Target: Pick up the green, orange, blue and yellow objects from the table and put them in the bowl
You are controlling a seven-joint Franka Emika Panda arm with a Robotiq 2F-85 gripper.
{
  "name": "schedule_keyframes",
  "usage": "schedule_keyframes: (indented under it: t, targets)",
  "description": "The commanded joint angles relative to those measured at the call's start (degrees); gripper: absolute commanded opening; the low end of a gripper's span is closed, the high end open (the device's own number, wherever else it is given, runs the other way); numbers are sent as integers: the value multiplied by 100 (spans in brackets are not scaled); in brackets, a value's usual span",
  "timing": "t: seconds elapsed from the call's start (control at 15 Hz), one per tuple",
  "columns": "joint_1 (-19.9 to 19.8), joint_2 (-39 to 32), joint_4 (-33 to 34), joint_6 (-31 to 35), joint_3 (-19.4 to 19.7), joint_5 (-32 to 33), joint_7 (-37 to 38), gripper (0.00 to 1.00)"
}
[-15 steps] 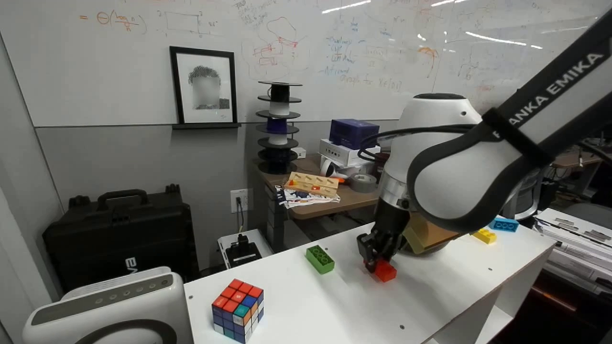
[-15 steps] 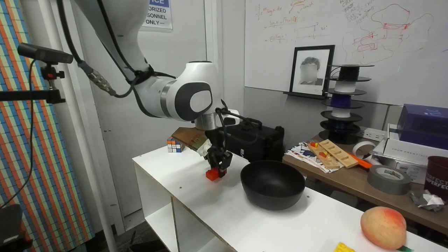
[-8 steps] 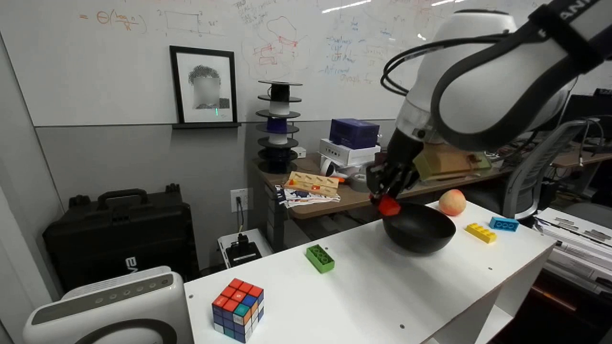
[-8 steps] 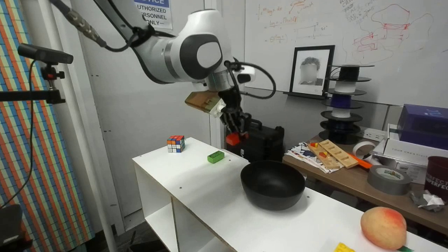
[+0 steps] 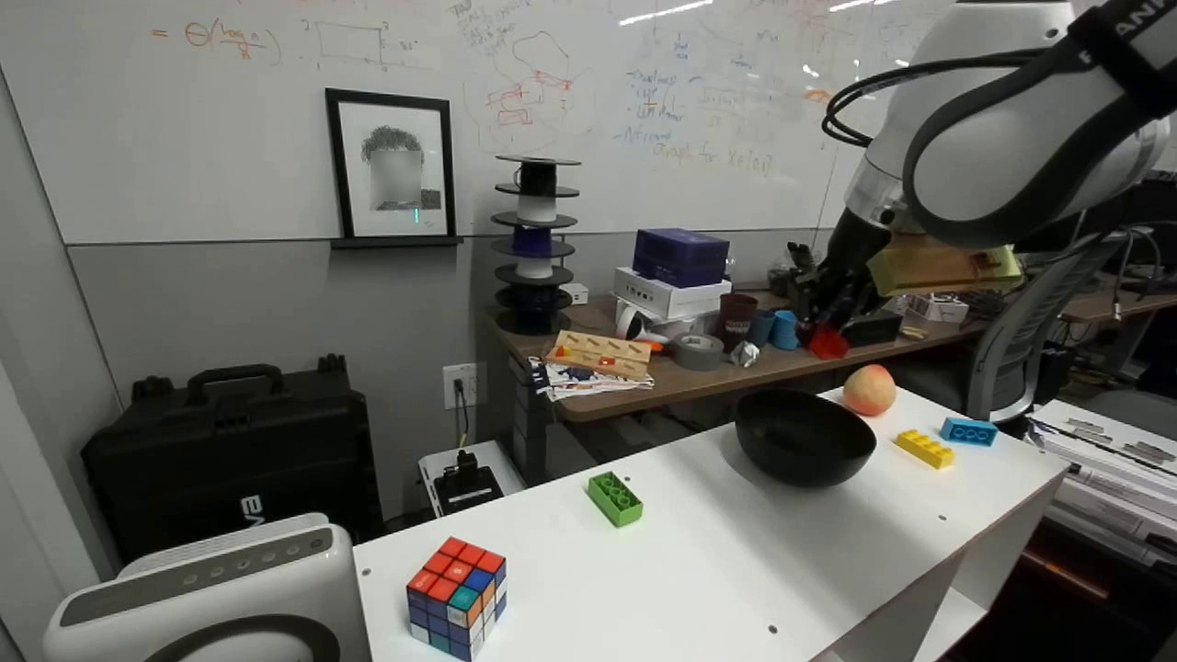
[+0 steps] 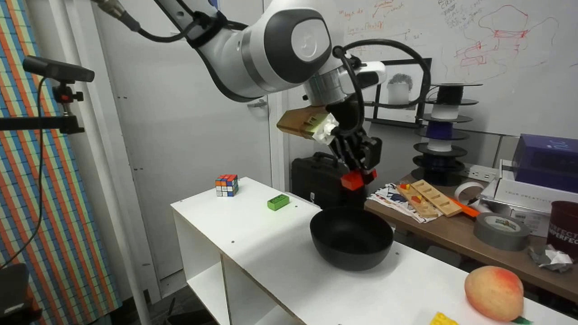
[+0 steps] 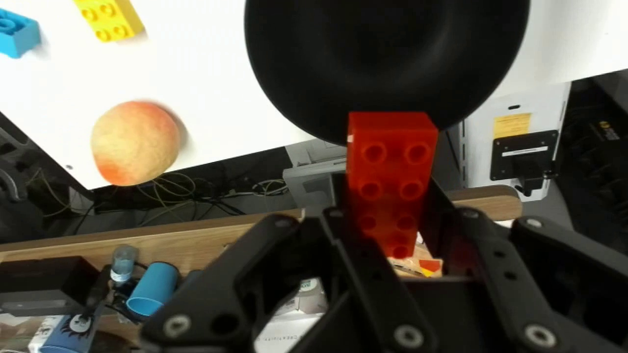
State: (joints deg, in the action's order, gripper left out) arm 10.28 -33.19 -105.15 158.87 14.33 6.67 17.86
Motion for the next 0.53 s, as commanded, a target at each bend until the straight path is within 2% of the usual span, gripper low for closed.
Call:
schedule_keyframes:
  t: [0.0,0.07,0.4,0.47]
  targets:
    - [-42,-169,135,20,74,138,132,45]
    - [-63,-183,125,44,46,133,84,62]
    - [-7,93,-121,-10,-71,186,-46,99]
    - [-5,199,-196,-104,-122,220,-122,100]
